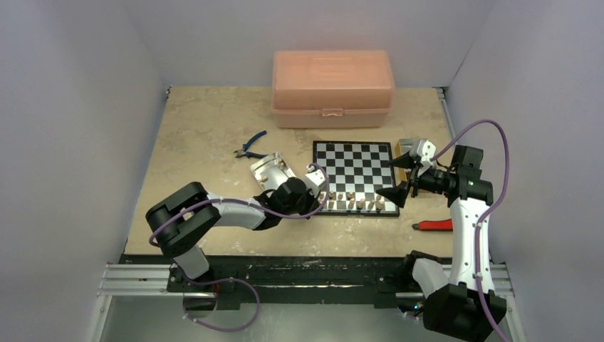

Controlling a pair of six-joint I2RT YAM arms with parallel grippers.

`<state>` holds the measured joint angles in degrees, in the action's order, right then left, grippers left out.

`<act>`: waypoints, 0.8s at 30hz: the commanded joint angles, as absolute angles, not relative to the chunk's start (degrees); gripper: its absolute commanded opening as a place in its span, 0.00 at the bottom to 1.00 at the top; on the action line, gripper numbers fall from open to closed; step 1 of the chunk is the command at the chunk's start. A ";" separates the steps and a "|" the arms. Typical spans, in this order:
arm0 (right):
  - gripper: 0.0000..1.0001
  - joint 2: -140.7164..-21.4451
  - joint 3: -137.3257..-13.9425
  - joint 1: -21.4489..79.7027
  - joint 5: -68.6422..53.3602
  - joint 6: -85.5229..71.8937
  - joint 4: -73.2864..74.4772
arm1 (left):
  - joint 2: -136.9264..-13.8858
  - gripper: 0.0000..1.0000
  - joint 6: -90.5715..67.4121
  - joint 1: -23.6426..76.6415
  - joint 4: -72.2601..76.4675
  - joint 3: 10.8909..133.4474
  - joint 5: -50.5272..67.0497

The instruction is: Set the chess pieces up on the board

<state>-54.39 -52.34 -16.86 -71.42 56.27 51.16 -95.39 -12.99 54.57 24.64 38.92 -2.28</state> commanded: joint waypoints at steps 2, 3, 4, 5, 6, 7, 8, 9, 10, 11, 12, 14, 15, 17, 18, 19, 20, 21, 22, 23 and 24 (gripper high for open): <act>0.99 -54.67 -53.01 -16.55 -71.37 57.39 51.68 | -95.65 0.00 -13.65 55.02 25.98 40.65 -1.94; 0.99 -54.67 -53.00 -16.59 -71.37 57.39 51.68 | -95.46 0.00 -13.67 55.02 25.82 40.60 -2.12; 0.99 -54.67 -53.01 -16.53 -71.37 57.39 51.68 | -95.23 0.00 -13.63 55.02 25.55 40.53 -2.51; 0.99 -54.72 -53.00 -16.48 -71.37 57.39 51.68 | -94.82 0.00 -13.62 55.06 25.31 40.33 -2.99; 0.99 -54.75 -53.00 -16.45 -71.37 57.39 51.68 | -94.38 0.00 -13.62 55.03 24.93 40.15 -3.70; 0.99 -54.76 -53.01 -16.47 -71.37 57.39 51.75 | -93.81 0.00 -13.61 55.06 24.35 39.95 -4.44; 0.99 -54.76 -53.03 -16.51 -71.37 57.46 51.75 | -93.21 0.00 -13.63 55.03 23.86 39.68 -5.02; 0.99 -54.76 -53.12 -16.48 -71.37 57.48 51.77 | -92.52 0.00 -13.62 55.02 23.62 39.39 -5.35; 0.99 -54.83 -53.11 -16.37 -71.32 57.56 51.83 | -91.80 0.00 -13.56 55.03 23.45 39.11 -5.59; 0.99 -54.84 -53.13 -16.38 -71.29 57.64 51.90 | -91.11 0.00 -13.54 55.02 23.20 38.88 -5.59; 0.99 -54.87 -53.14 -16.36 -71.28 57.70 51.94 | -90.37 0.00 -13.55 55.02 22.86 38.67 -5.62; 0.99 -54.93 -53.16 -16.39 -71.24 57.79 52.02 | -88.68 0.00 -13.45 55.02 22.32 38.27 -5.53; 0.99 -54.93 -53.17 -16.35 -71.21 57.83 52.03 | -87.81 0.00 -13.35 55.02 21.92 38.09 -5.46; 0.99 -54.93 -53.17 -16.32 -71.19 57.88 52.01 | -85.94 0.00 -13.08 55.02 21.00 37.75 -5.19; 0.99 -54.93 -53.17 -16.29 -71.19 57.91 52.03 | -84.50 0.00 -12.94 55.02 20.43 37.61 -5.12; 0.99 -54.93 -53.17 -16.27 -71.19 57.92 52.03 | -83.32 0.00 -12.76 55.04 19.90 37.42 -5.10; 0.99 -54.93 -53.20 -16.27 -71.11 57.92 52.10 | -82.21 0.00 -12.46 55.02 19.21 37.36 -5.14; 0.99 -55.00 -53.20 -16.24 -71.10 57.92 52.07 | -80.98 0.00 -12.03 55.02 18.29 37.21 -5.29; 0.99 -54.96 -53.18 -16.27 -71.10 57.92 52.11 | -79.70 0.00 -11.58 55.02 17.37 37.19 -5.42; 0.99 -54.95 -53.17 -16.21 -71.03 57.92 52.11 | -78.35 0.01 -11.03 55.09 16.32 37.16 -5.68; 0.99 -54.93 -53.24 -16.20 -71.02 57.97 52.11 | -77.14 0.03 -10.49 54.98 15.10 37.18 -6.16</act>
<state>-55.09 -52.34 -16.49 -71.22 56.73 51.75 -82.28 -12.58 54.78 18.15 37.58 -4.80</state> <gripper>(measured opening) 0.987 0.005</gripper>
